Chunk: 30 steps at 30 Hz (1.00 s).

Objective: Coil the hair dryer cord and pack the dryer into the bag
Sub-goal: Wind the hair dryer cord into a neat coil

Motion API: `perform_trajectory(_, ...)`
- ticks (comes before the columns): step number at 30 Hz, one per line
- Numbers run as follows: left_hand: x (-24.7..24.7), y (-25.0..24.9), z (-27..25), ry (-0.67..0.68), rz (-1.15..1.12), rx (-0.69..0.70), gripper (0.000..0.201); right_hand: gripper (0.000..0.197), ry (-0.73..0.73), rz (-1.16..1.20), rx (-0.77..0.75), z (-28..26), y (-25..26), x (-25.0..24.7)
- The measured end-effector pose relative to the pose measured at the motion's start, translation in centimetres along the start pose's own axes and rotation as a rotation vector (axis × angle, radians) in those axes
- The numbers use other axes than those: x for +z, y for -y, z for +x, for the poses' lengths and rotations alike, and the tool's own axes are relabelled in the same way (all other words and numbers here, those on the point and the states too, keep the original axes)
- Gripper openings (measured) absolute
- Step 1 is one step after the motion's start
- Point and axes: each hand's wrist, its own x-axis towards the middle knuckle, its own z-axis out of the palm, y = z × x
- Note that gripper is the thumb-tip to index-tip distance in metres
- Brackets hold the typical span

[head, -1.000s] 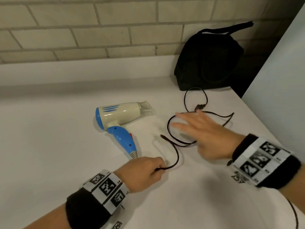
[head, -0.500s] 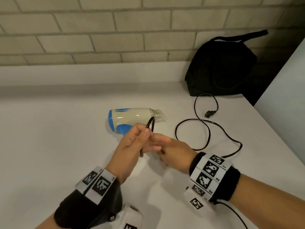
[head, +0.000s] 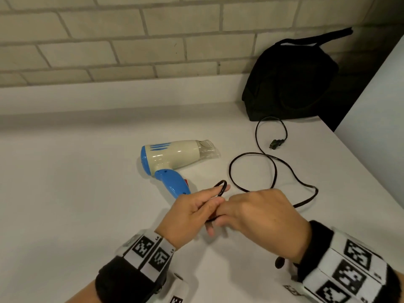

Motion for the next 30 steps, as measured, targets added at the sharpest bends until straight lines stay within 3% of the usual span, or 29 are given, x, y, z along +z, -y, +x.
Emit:
perform_trajectory(2, 0.0, -0.1, -0.1, 0.003, 0.01, -0.027, 0.028, 0.065, -0.083, 0.072, 0.053, -0.4, -0.2, -0.5)
perform_trajectory(5, 0.1, -0.4, -0.1, -0.027, 0.042, -0.032, 0.027, 0.042, -0.179, 0.02, 0.077, -0.5, -0.6, 0.1)
perform_trajectory(9, -0.1, -0.4, -0.2, 0.014, 0.076, -0.039, 0.026, 0.038, -0.3, -0.03, 0.102, -0.5, -1.3, 0.8)
perform_trajectory(11, -0.2, -0.4, -0.4, 0.061, 0.019, -0.064, 0.034, 0.023, -0.278, 0.032, 0.029, -0.2, -1.8, 0.5)
perform_trajectory(14, -0.4, -0.7, -0.5, 0.07, -0.046, -0.069, 0.027, 0.029, -0.164, 0.097, -0.138, 0.4, -2.6, 0.6)
perform_trajectory(16, -0.5, -0.5, -0.5, 0.092, -0.052, -0.087, 0.03, 0.016, -0.155, 0.095, -0.198, 0.8, -2.9, 0.5)
perform_trajectory(18, -0.6, -0.4, -0.5, 0.106, -0.079, -0.128, 0.032, 0.018, -0.164, 0.143, -0.222, 1.2, -3.2, 0.7)
perform_trajectory(27, 0.9, -1.7, 0.6, 0.067, -0.19, -0.151, 0.038, 0.029, -0.22, 0.634, -0.154, 2.2, -4.7, 1.9)
perform_trajectory(30, 1.2, -2.3, 1.4, 0.017, -0.319, -0.199, 0.034, 0.029, -0.227, 0.85, -0.087, 2.8, -4.8, 1.8)
